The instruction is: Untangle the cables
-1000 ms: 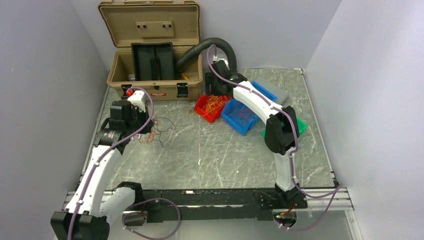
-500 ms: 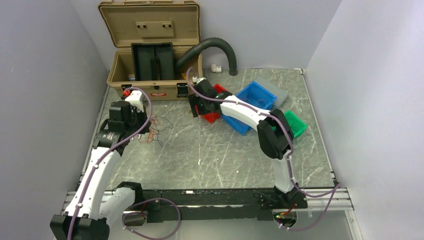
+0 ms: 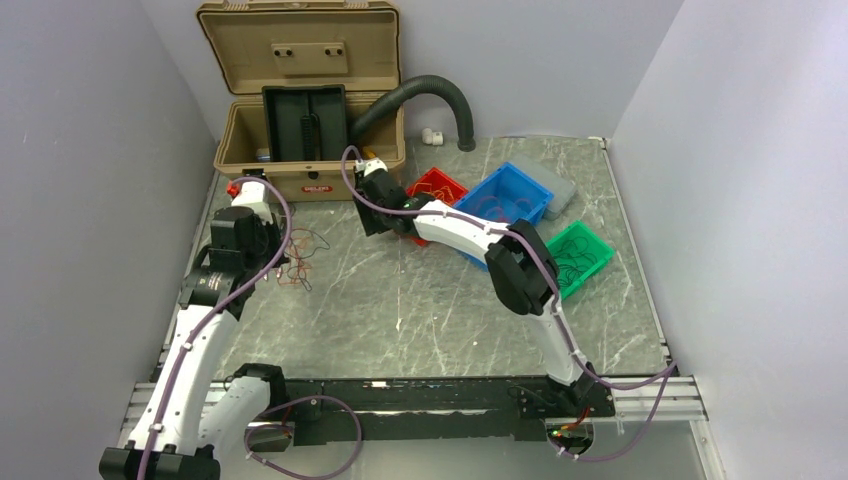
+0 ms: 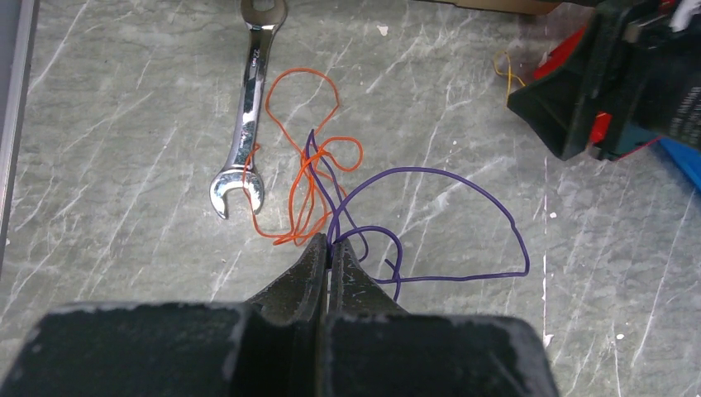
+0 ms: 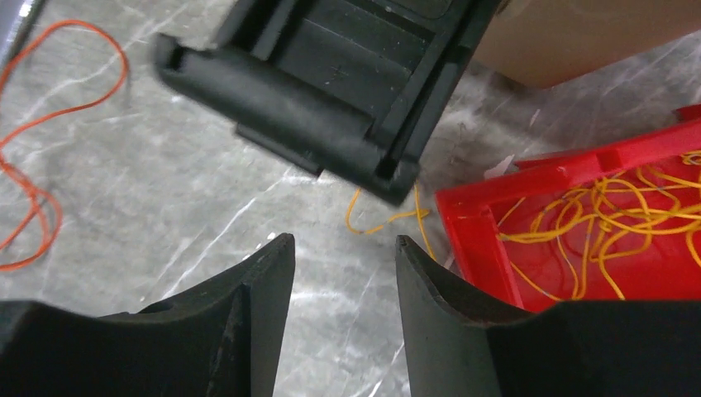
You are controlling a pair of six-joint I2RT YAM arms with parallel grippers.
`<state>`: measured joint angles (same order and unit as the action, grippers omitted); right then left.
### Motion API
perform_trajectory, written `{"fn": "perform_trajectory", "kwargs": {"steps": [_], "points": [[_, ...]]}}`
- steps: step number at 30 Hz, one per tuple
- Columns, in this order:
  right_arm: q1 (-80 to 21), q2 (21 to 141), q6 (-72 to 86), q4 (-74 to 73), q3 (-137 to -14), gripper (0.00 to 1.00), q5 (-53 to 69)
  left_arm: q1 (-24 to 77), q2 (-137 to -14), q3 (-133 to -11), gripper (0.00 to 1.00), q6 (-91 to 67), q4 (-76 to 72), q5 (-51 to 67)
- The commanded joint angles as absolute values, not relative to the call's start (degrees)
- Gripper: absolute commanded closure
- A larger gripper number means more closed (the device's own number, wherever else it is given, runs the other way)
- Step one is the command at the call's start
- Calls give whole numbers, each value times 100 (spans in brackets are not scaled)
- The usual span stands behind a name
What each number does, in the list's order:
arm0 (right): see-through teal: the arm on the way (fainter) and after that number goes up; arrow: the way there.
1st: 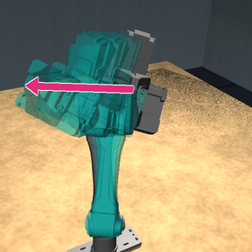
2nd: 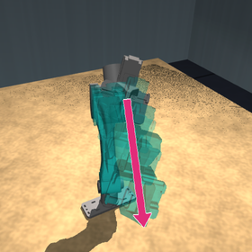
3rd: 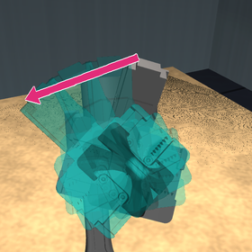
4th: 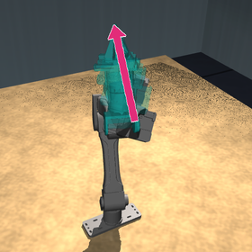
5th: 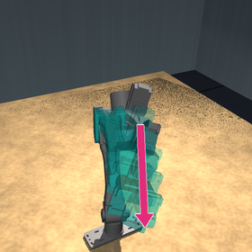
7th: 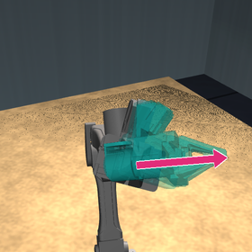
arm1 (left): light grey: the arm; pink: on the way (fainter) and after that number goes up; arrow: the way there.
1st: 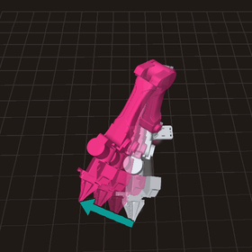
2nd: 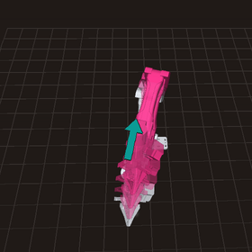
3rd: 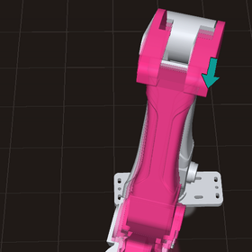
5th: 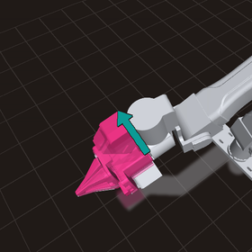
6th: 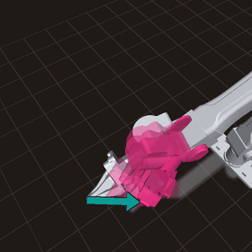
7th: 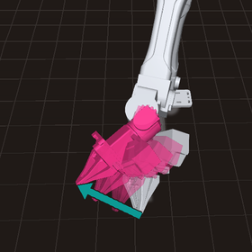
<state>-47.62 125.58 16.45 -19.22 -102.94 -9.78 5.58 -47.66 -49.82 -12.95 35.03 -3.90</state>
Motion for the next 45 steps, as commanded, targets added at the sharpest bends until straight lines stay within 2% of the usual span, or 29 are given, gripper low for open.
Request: {"fn": "perform_trajectory", "kwargs": {"steps": [1,5,8,12,14,24,29,35,42,45], "points": [[-4746,13007,1601,-1494,-10711,51,-1208,527,-4776,-4981,100,-1342,3443,-453],[-4748,13383,1595,-1490,-11007,57,-1509,520,-4796,-4979,100,-1329,3437,-440],[-4749,13505,1556,-1591,-11158,65,-1602,510,-4799,-4983,100,-1299,3438,-440],[-4747,13160,1588,-1580,-10923,92,-1643,510,-4835,-5006,100,-1234,3450,-413],[-4745,12828,1618,-1481,-10633,100,-1683,503,-4851,-5011,100,-1218,3454,-382],[-4379,11378,1810,-1426,-9556,100,-1790,492,-4841,-5004,100,-1179,3428,-300],[-3810,11028,2153,-1291,-9153,100,-1334,483,-4850,-4997,100,-1169,3435,-271],[-3224,11679,2438,-1867,-9538,100,-1269,483,-4843,-4994,100,-1171,3423,-254],[-3205,12894,2443,-2417,-10375,100,-1180,483,-4893,-4982,100,-1141,3402,-130],[-3215,13014,2444,-2539,-10594,100,-1084,477,-4936,-4974,100,-1089,3345,90]]}}
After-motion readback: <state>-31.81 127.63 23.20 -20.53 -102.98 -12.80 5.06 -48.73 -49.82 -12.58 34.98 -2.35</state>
